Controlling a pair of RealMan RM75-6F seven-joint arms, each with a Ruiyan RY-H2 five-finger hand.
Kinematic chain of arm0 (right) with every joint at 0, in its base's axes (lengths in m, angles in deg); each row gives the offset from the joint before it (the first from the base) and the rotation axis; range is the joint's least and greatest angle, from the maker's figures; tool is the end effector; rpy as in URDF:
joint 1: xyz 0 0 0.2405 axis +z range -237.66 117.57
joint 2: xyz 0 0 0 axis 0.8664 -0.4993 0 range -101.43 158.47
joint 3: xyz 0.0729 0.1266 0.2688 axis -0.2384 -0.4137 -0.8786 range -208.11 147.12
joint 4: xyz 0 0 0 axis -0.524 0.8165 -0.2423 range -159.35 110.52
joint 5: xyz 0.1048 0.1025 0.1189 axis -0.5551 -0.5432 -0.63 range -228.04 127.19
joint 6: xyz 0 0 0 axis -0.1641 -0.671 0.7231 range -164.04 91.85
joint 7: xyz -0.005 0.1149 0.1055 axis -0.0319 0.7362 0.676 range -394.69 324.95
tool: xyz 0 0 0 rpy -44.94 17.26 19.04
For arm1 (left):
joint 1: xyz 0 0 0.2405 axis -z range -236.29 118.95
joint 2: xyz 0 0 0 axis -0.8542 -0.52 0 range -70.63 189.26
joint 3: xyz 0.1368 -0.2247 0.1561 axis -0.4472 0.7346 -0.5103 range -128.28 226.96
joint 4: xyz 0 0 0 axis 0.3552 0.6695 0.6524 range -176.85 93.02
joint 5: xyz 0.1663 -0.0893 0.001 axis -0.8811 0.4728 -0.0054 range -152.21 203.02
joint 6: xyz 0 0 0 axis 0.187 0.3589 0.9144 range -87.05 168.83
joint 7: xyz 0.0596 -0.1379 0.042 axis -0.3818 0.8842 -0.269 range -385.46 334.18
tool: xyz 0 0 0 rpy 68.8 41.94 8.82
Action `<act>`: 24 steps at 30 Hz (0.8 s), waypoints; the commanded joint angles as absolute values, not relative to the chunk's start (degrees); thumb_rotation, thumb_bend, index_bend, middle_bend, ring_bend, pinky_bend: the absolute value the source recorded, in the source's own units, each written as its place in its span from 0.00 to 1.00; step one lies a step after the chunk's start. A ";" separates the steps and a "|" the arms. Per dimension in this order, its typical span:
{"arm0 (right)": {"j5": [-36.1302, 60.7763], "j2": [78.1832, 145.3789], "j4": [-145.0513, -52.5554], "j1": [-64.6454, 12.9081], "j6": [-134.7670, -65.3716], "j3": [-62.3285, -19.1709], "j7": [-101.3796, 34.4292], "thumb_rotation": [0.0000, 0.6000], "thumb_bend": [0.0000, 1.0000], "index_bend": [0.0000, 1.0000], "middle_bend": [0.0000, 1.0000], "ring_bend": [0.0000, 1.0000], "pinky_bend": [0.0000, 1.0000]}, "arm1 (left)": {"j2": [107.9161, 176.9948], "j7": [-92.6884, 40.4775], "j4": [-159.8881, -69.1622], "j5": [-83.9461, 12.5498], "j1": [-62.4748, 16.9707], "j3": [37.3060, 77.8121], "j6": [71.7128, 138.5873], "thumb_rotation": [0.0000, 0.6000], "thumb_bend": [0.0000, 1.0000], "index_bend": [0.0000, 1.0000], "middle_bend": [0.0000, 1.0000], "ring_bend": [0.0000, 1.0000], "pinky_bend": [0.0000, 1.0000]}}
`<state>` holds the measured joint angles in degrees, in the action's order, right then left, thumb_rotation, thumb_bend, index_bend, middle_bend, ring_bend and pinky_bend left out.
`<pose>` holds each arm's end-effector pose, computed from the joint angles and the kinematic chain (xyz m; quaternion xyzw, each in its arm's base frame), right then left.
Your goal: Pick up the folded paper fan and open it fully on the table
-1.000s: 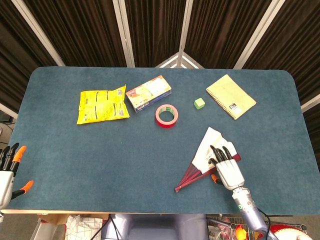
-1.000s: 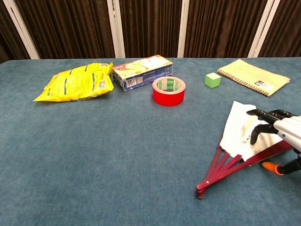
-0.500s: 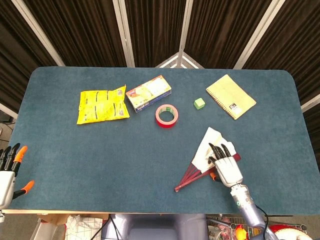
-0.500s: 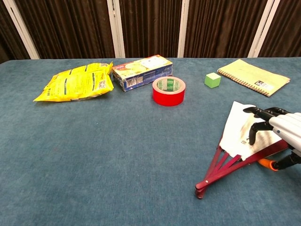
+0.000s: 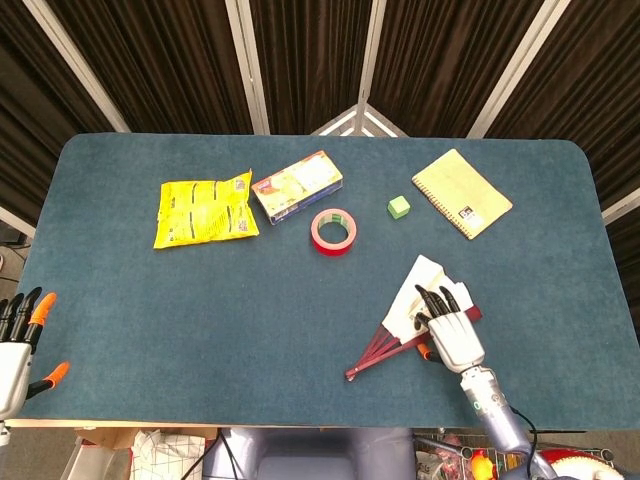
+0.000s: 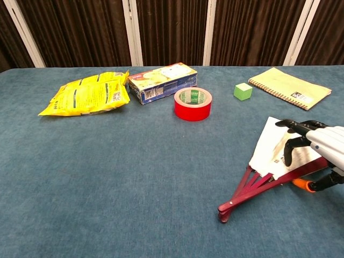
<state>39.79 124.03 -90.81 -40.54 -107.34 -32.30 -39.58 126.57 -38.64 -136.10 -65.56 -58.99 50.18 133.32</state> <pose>-0.3053 -0.2722 -0.0114 0.7155 -0.3557 0.3865 0.4606 -0.3375 0.1565 0.1874 -0.6071 -0.3276 -0.3625 0.6266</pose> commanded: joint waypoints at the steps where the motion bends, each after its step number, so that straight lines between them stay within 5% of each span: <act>1: 39.80 124.06 -90.50 -40.46 -107.22 -32.12 -39.82 1.00 0.29 0.54 0.10 0.16 0.09 | 126.54 -38.63 -136.09 -65.61 -59.01 50.14 133.33 1.00 0.13 0.04 0.00 0.00 0.00; 24: 39.53 125.05 -88.43 -39.19 -106.48 -31.88 -41.38 1.00 0.29 0.59 0.11 0.17 0.09 | 126.69 -39.20 -136.04 -66.27 -59.14 49.81 133.54 1.00 0.13 0.04 0.00 0.00 0.00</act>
